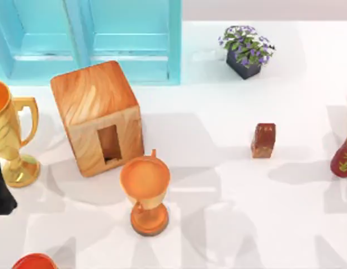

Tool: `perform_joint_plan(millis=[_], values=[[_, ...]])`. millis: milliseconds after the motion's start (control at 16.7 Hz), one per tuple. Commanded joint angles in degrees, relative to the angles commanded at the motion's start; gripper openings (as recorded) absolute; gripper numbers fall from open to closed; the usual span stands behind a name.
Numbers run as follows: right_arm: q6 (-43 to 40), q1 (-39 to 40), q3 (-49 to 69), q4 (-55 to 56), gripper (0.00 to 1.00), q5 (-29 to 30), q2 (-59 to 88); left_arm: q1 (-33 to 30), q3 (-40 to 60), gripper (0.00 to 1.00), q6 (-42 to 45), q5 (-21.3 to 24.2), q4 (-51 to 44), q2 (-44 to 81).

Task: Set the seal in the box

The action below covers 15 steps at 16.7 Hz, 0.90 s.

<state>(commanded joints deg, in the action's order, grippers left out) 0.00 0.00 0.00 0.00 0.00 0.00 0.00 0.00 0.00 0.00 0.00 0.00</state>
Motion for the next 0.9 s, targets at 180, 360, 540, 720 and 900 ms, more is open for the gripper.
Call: perform_joint_plan(millis=[180, 360, 540, 720, 900], values=[[0.16, 0.18, 0.57, -0.41, 1.00, -0.04, 0.57, 0.00, 0.00, 1.00, 0.00, 0.00, 0.00, 0.00], [1.63, 1.64, 5.92, -4.32, 1.00, -0.20, 5.94, 0.00, 0.00, 1.00, 0.00, 0.00, 0.00, 0.00], [4.25, 3.95, 16.59, -11.78, 1.00, -0.17, 16.79, 0.00, 0.00, 1.00, 0.00, 0.00, 0.00, 0.00], [7.54, 6.89, 31.13, -21.99, 1.00, 0.04, 32.65, 0.00, 0.00, 1.00, 0.00, 0.00, 0.00, 0.00], [11.12, 10.41, 47.50, -33.80, 1.00, 0.29, 51.97, 0.00, 0.00, 1.00, 0.00, 0.00, 0.00, 0.00]])
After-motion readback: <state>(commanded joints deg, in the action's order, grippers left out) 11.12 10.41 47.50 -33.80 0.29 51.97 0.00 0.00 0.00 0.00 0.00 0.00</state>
